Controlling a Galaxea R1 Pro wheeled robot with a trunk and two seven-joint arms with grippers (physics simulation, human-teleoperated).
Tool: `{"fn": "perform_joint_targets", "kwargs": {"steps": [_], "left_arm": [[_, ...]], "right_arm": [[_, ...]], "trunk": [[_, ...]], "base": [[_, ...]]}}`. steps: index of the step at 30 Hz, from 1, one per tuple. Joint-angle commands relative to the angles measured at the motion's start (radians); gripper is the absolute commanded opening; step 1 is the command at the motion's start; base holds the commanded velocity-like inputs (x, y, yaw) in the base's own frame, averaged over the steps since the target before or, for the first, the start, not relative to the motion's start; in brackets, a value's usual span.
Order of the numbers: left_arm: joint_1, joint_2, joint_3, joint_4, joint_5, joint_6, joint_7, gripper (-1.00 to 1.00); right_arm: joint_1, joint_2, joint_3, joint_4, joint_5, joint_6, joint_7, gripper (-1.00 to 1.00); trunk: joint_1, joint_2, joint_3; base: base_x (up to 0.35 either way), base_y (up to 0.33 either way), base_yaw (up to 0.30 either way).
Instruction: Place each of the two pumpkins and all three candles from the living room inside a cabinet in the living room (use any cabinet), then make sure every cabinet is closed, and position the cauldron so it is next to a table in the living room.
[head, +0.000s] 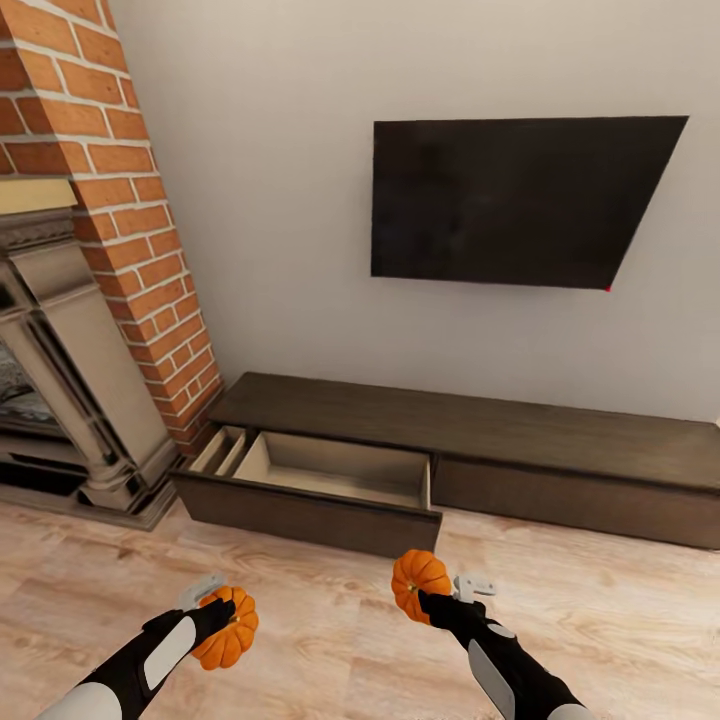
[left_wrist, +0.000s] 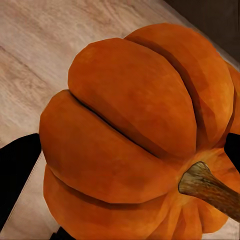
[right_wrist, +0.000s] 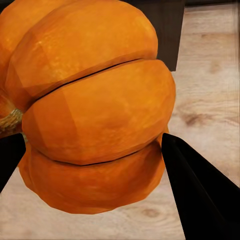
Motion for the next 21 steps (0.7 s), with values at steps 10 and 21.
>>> {"fn": "perform_joint_targets", "kwargs": {"steps": [10, 21], "left_arm": [[0.0, 0.002, -0.008, -0.003, 0.009, 0.002, 0.009, -1.0], [0.0, 0.002, -0.01, -0.003, 0.009, 0.002, 0.009, -1.0]], "right_arm": [[-0.001, 0.0, 0.004, -0.001, -0.007, 0.003, -0.003, -1.0], [-0.001, 0.0, 0.004, -0.001, -0.007, 0.002, -0.003, -1.0]], "trunk": [[0.0, -0.001, -0.001], [0.0, -0.001, -0.001]], "base": [[0.001, 0.286, -0.279], [0.0, 0.19, -0.28]]}}
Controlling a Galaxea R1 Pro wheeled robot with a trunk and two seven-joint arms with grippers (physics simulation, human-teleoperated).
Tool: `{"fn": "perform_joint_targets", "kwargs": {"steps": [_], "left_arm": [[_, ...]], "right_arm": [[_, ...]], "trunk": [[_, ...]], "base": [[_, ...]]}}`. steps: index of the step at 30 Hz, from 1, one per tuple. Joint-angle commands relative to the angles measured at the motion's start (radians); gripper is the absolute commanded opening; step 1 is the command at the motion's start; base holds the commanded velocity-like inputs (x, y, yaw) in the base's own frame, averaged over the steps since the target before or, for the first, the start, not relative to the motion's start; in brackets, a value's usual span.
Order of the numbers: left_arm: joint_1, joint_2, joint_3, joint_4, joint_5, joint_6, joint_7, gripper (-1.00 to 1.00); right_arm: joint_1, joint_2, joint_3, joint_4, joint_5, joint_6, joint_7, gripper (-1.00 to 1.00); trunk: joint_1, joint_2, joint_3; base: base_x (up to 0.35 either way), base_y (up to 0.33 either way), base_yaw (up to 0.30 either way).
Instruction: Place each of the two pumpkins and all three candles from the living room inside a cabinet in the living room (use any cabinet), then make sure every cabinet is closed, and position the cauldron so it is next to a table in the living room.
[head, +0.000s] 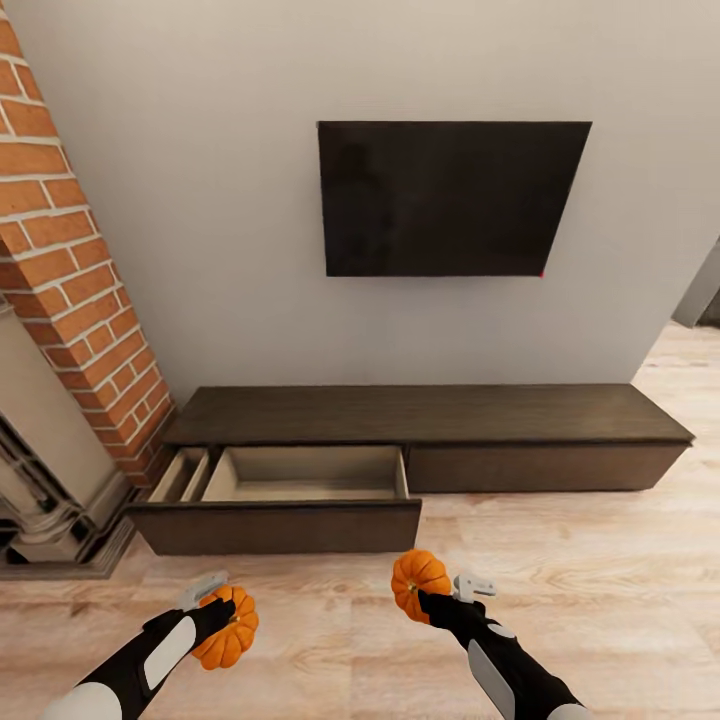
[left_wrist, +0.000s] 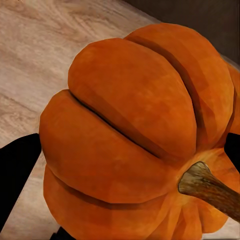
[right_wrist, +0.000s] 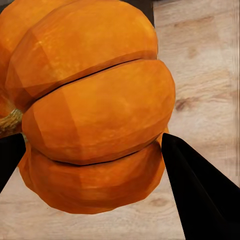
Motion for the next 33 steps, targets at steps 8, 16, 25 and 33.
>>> {"fn": "perform_joint_targets", "kwargs": {"steps": [8, 16, 25, 33], "left_arm": [[0.0, 0.002, -0.007, -0.003, 0.009, 0.003, 0.009, -1.0], [0.0, 0.002, -0.007, -0.003, 0.009, 0.003, 0.009, -1.0], [0.0, 0.002, -0.008, -0.003, 0.006, 0.003, 0.009, -1.0], [0.0, 0.002, -0.009, -0.003, 0.003, 0.003, 0.009, -1.0]], "right_arm": [[-0.001, 0.0, 0.004, -0.001, -0.006, 0.003, -0.003, -1.0], [-0.001, 0.001, 0.004, -0.001, -0.005, 0.005, -0.005, -1.0], [-0.001, 0.001, 0.004, -0.001, -0.005, 0.005, -0.003, -1.0], [-0.001, 0.0, 0.004, -0.001, -0.005, 0.004, -0.002, -1.0]], "trunk": [[0.0, -0.001, -0.001], [0.0, -0.001, -0.001], [0.0, -0.001, -0.001], [0.0, -0.001, -0.001]], "base": [[0.007, 0.097, -0.174], [0.009, 0.033, 0.18], [0.131, 0.001, 0.074], [0.16, 0.001, -0.003]]}}
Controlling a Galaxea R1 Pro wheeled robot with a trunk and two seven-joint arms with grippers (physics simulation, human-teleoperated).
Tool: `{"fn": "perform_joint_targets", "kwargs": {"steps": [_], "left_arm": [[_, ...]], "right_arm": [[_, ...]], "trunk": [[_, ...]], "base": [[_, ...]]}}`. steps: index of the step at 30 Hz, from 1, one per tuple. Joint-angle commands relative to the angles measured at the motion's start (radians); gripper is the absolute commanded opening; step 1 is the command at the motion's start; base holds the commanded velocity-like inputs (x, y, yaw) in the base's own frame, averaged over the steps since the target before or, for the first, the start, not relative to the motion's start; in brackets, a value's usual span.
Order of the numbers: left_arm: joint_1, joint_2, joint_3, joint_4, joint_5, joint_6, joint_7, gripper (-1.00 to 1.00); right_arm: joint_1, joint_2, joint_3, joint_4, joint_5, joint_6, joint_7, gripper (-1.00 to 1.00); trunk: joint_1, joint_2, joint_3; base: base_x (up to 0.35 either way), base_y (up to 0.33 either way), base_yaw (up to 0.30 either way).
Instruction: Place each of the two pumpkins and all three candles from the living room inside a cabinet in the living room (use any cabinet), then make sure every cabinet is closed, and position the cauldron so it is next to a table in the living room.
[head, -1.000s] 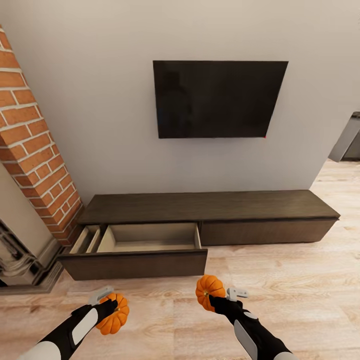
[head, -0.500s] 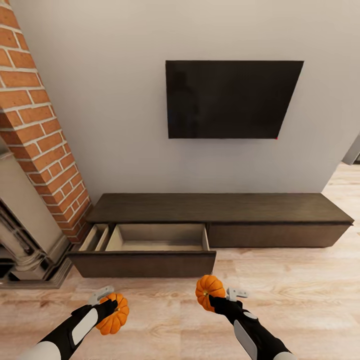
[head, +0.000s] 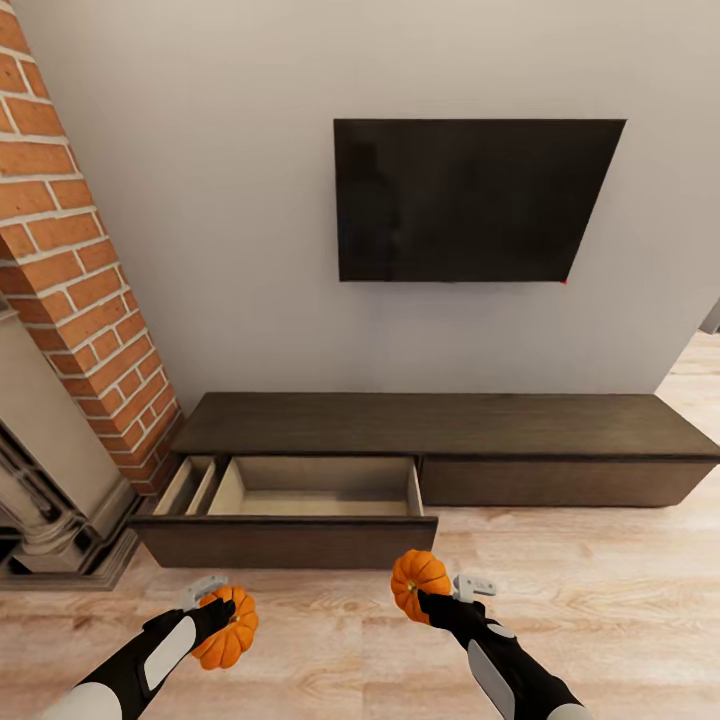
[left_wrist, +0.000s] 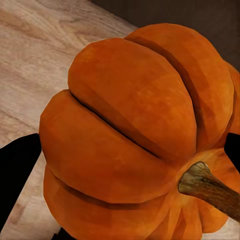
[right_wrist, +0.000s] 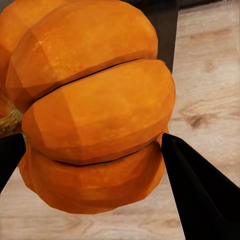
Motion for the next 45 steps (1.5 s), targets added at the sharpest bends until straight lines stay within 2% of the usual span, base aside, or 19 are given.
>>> {"fn": "perform_joint_targets", "kwargs": {"steps": [1, 21, 45], "left_arm": [[0.0, 0.001, -0.008, -0.003, 0.009, 0.003, 0.009, -1.0], [0.0, 0.001, -0.008, -0.003, 0.008, 0.003, 0.009, -1.0], [0.0, 0.001, -0.008, -0.003, 0.005, -0.016, 0.01, -1.0]], "right_arm": [[0.0, -0.001, 0.004, -0.001, -0.007, 0.003, -0.003, -1.0], [0.0, -0.001, 0.004, -0.001, -0.007, 0.003, -0.003, -1.0], [0.0, -0.002, 0.004, -0.001, -0.007, 0.001, -0.005, -1.0]], "trunk": [[0.0, -0.001, -0.001], [0.0, -0.001, 0.0], [-0.004, 0.006, 0.003]], "base": [[0.078, 0.047, -0.096], [0.122, 0.128, -0.04], [0.018, 0.007, 0.0]]}}
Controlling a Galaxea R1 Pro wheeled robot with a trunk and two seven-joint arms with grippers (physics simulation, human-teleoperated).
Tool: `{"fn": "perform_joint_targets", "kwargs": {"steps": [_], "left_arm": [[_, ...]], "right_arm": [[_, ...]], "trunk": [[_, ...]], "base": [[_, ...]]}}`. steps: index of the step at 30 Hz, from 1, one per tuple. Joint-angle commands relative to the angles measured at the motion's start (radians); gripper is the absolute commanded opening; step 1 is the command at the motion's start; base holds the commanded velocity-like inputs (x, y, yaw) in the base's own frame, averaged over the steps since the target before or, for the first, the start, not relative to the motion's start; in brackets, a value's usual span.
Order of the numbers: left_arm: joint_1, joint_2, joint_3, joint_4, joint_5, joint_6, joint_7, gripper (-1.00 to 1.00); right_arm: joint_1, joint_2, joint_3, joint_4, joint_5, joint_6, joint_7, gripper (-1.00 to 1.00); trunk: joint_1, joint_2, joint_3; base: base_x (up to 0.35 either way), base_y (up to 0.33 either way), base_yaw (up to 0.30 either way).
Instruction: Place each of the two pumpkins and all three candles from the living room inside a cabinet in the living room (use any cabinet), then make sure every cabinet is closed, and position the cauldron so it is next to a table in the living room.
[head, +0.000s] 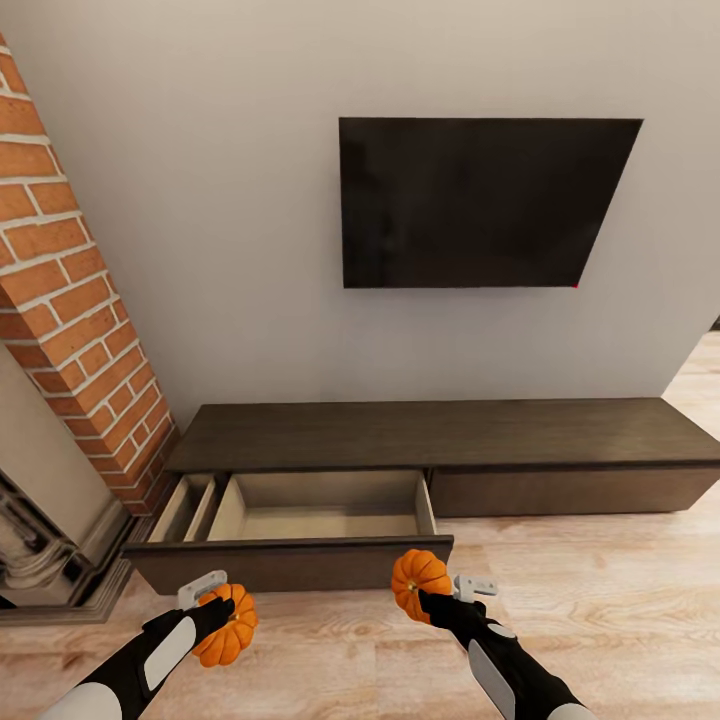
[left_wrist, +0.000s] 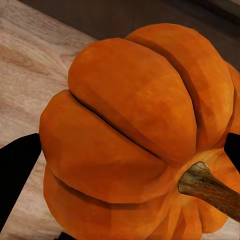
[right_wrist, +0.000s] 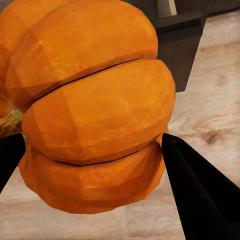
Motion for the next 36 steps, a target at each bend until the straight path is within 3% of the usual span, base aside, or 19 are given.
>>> {"fn": "perform_joint_targets", "kwargs": {"steps": [1, 23, 31, 33, 36], "left_arm": [[0.0, 0.001, -0.008, -0.003, 0.009, 0.003, 0.009, -1.0], [0.0, 0.0, -0.011, -0.003, 0.008, 0.002, 0.015, -1.0], [-0.001, -0.011, -0.039, -0.021, 0.008, 0.009, 0.02, -1.0], [-0.002, -0.014, -0.048, -0.058, 0.007, 0.018, 0.019, -1.0], [-0.005, -0.007, -0.052, -0.122, 0.006, 0.07, 0.025, -1.0]], "right_arm": [[0.0, -0.001, 0.004, -0.001, -0.007, 0.003, -0.003, -1.0], [0.0, 0.004, 0.005, -0.003, -0.007, 0.014, -0.002, -1.0], [0.0, 0.006, 0.02, -0.018, 0.013, 0.022, -0.004, -1.0], [0.0, 0.005, 0.034, -0.021, 0.018, 0.038, -0.005, -1.0], [-0.001, 0.006, 0.054, -0.043, 0.021, 0.135, -0.006, -1.0]], "trunk": [[-0.004, 0.006, 0.002], [-0.088, 0.16, 0.071], [-0.119, 0.216, 0.096], [-0.126, 0.23, 0.102], [-0.138, 0.251, 0.112]], "base": [[0.0, 0.0, 0.0], [0.0, 0.0, 0.0], [0.0, 0.0, 0.0], [0.0, 0.0, 0.0], [0.0, 0.0, 0.0]]}}
